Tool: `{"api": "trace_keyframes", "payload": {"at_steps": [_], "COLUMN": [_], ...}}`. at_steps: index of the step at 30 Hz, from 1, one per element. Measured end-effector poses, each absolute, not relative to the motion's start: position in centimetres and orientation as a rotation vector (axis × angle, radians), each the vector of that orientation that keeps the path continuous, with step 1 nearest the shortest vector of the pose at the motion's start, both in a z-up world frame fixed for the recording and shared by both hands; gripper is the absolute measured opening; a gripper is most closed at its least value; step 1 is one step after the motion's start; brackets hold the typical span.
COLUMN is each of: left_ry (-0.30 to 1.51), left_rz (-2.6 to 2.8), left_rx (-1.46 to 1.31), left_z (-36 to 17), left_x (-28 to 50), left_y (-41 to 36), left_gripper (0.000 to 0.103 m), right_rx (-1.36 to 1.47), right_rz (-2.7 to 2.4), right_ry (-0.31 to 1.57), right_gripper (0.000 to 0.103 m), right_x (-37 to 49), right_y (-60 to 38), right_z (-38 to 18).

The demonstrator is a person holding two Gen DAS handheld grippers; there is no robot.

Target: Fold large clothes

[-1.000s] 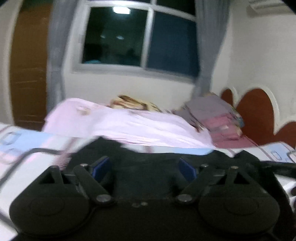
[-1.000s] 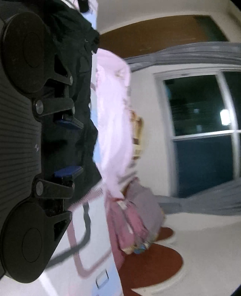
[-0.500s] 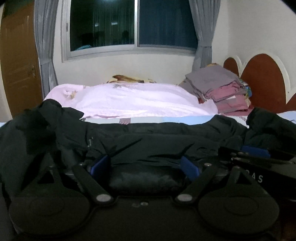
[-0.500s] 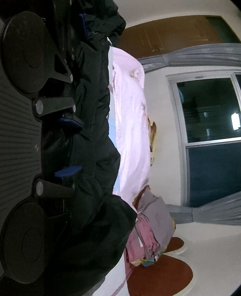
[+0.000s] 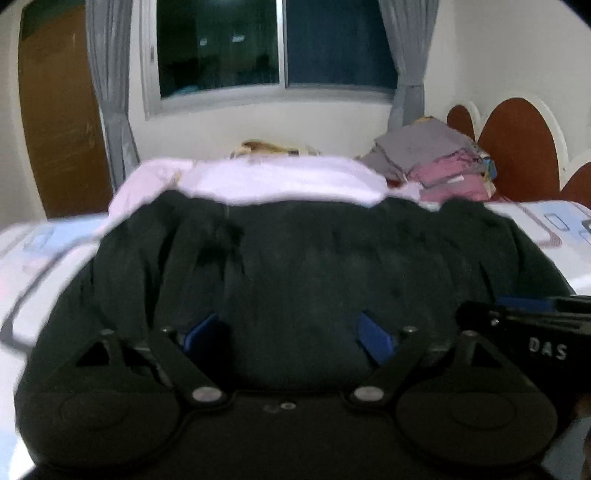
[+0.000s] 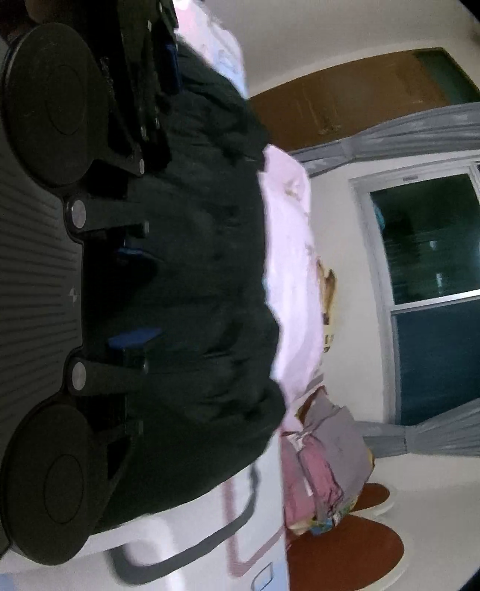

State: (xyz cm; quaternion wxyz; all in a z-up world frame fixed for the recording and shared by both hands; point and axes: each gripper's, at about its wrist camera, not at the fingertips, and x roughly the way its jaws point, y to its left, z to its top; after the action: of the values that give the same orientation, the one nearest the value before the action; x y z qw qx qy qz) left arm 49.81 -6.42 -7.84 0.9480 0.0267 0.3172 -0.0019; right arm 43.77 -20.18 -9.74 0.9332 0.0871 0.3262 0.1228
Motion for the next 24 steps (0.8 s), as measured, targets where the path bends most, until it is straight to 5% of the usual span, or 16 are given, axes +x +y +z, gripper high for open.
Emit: {"api": "trace_keyframes", "payload": {"at_steps": [6, 12, 15, 17, 24], "left_ry": [0.66, 0.634, 0.613, 0.617, 0.664], "left_rz": [0.047, 0.087, 0.174, 0.256, 0.264], "left_rx": [0.093, 0.036, -0.095, -0.186, -0.319], "left_z": [-10.9, -8.3, -7.8, -8.4, -9.4], "left_x": [49.4, 46.4, 42.7, 40.9, 40.7], "left_y": [-7.4, -5.3, -1.0, 2.0, 6.0], "left_gripper": [0.086, 0.091, 0.09, 0.08, 0.078], "right_rx": [0.062, 0.097, 0.114, 0.136, 0.174], "right_rz": [0.267, 0.285, 0.303, 0.312, 0.292], "right_ry": [0.747, 0.669, 0.623, 0.61, 0.607], "right_gripper": [0.039, 0.039, 0.013, 0.013, 0.013], "right_x": [43.8, 41.7, 40.7, 40.6, 40.5], "right_y": [-18.9, -20.5, -20.5, -19.9, -16.3], "right_z": [-12.5, -9.8, -8.8, -8.6, -9.3]}}
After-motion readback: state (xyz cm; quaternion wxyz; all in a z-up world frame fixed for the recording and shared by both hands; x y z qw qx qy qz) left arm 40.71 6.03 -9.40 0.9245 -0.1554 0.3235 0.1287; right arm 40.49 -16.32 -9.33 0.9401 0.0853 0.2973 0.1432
